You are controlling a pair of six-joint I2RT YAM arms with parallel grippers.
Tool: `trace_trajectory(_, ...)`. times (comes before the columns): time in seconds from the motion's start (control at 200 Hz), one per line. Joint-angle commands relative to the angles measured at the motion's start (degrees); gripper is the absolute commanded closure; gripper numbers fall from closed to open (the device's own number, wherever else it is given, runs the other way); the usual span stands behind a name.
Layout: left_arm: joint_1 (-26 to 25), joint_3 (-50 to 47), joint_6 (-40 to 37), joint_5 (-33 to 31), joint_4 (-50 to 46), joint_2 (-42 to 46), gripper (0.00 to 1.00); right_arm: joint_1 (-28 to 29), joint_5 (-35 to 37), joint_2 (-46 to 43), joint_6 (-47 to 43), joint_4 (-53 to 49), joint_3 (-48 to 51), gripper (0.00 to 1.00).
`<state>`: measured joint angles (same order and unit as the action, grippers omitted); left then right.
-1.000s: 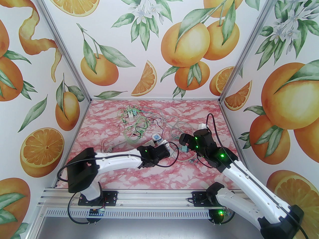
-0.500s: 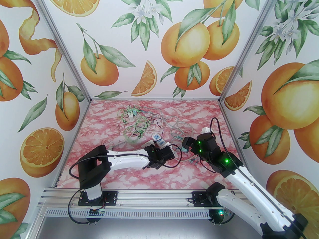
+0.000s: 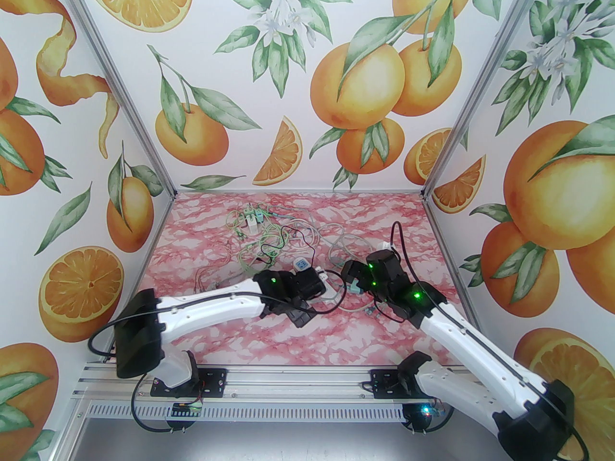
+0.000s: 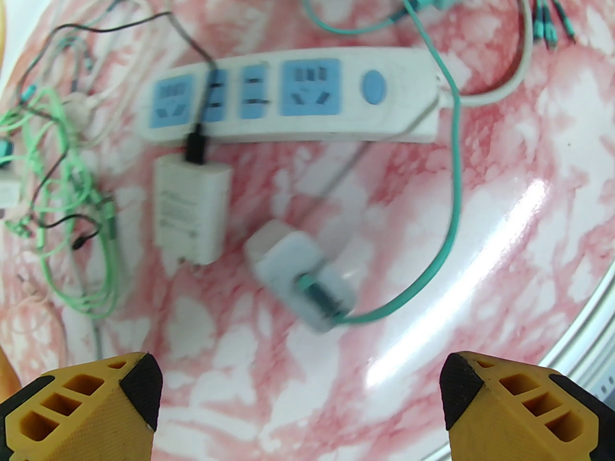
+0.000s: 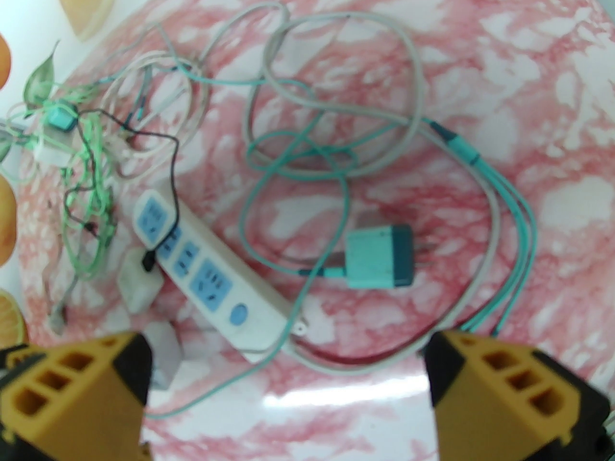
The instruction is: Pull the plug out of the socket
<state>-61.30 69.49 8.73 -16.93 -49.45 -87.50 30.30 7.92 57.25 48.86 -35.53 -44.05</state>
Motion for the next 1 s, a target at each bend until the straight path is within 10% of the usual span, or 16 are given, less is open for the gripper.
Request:
trace_trajectory(0.0,5.8,1.8,1.7,1.5,-3.2,5.4,0.0,1.3,-2.7,3.0,1.3,5.3,-2.1,0.0)
trace_trajectory(0.295,27.0,0.8,3.4,0.3,-2.1,12.4,0.0,14.0,-2.1,27.6,1.8,11.1,-15.8,0.01)
trace_trajectory(0.41,33.5,1.5,4.2,1.3,-2.4,13.0,0.0,16.5,-7.3,39.0,-0.3,14.6,-24.6,0.64)
trace_trajectory(0.696,41.9,0.9,6.4,7.3,0.0,14.3,0.0,16.3,-7.6,62.9,-1.0,6.1,-45.7,0.77)
trace_trajectory(0.996,44.9,0.8,7.7,11.1,3.0,11.0,0.0,10.9,-8.3,60.4,-2.0,7.3,-35.9,0.78)
